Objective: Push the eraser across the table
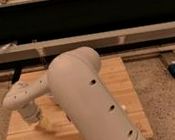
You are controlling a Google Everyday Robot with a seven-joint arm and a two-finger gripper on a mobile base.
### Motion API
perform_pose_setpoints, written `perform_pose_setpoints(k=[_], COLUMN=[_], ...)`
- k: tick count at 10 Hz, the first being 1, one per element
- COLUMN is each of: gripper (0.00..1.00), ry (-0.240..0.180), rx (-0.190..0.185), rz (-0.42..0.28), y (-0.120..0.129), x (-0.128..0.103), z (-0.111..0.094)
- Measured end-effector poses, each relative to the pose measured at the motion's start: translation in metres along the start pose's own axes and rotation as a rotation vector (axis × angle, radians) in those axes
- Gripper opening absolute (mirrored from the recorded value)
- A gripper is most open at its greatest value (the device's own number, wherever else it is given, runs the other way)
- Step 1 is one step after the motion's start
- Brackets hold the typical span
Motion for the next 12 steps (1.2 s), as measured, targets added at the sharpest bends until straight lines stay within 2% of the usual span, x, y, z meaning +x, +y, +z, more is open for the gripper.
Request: perform_pose_setpoints(k=[8,12], gripper=[0.8,0.8], ry=[-0.008,-0.031], rx=[0.016,0.019], rz=[-0.009,-0.003], y=[-0.025,-0.016], x=[0.014,0.023], z=[0.001,0.001])
